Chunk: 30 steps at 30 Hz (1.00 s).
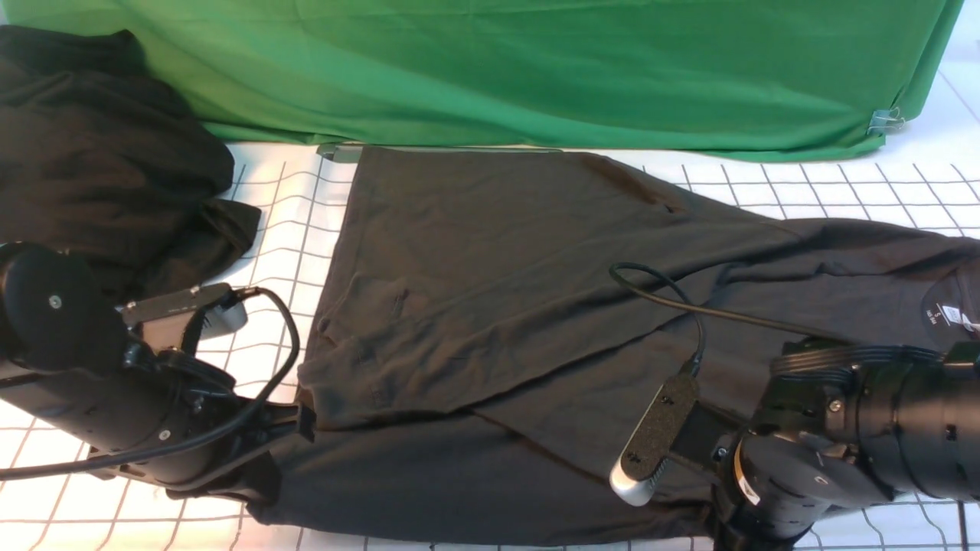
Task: Fold a long-sleeved shirt over a white checkered tablecloth.
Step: 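Grasp the near edge of the shirt at its hem and shoulder corners, then fold the black garment in half by bringing its near edge over to the far edge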
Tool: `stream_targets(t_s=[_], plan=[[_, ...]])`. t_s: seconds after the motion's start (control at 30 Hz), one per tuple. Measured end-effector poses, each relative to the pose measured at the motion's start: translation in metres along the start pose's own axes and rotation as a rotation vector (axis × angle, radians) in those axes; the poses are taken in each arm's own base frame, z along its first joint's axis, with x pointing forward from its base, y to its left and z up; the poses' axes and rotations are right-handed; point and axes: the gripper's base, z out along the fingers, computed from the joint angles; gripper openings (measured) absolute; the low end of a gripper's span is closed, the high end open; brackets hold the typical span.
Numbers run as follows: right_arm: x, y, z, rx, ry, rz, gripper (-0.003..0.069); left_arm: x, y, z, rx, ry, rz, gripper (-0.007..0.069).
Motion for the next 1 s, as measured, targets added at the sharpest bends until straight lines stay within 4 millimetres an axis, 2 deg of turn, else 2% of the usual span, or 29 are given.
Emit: stream_targets(t_s=[0.1, 0.2, 0.43, 0.5, 0.6, 0.83, 1.0], plan=[[-0.002, -0.002, 0.000, 0.012, -0.006, -0.010, 0.0062, 0.000, -0.001, -0.003, 0.004, -0.021, 0.007, 0.0013], [-0.006, -0.004, -0.003, 0.018, -0.004, -0.005, 0.0023, 0.000, -0.001, -0.004, 0.005, -0.021, 0.008, 0.0013], [-0.010, -0.011, -0.024, 0.013, 0.078, 0.059, 0.0017, 0.008, -0.003, -0.019, 0.021, -0.010, 0.022, 0.0013], [-0.002, -0.009, -0.035, -0.025, 0.147, 0.077, 0.0017, 0.015, -0.005, -0.032, 0.032, -0.004, 0.034, 0.0013], [0.008, -0.006, -0.039, -0.060, 0.214, 0.087, 0.0017, 0.024, -0.006, -0.040, 0.040, 0.028, 0.039, 0.0013], [0.032, 0.011, -0.035, -0.123, 0.288, 0.088, 0.0017, 0.050, -0.001, -0.029, 0.058, 0.182, -0.006, 0.0013], [0.035, 0.011, -0.045, -0.125, 0.257, 0.092, 0.0017, 0.057, 0.000, -0.024, 0.064, 0.217, -0.026, 0.0013]])
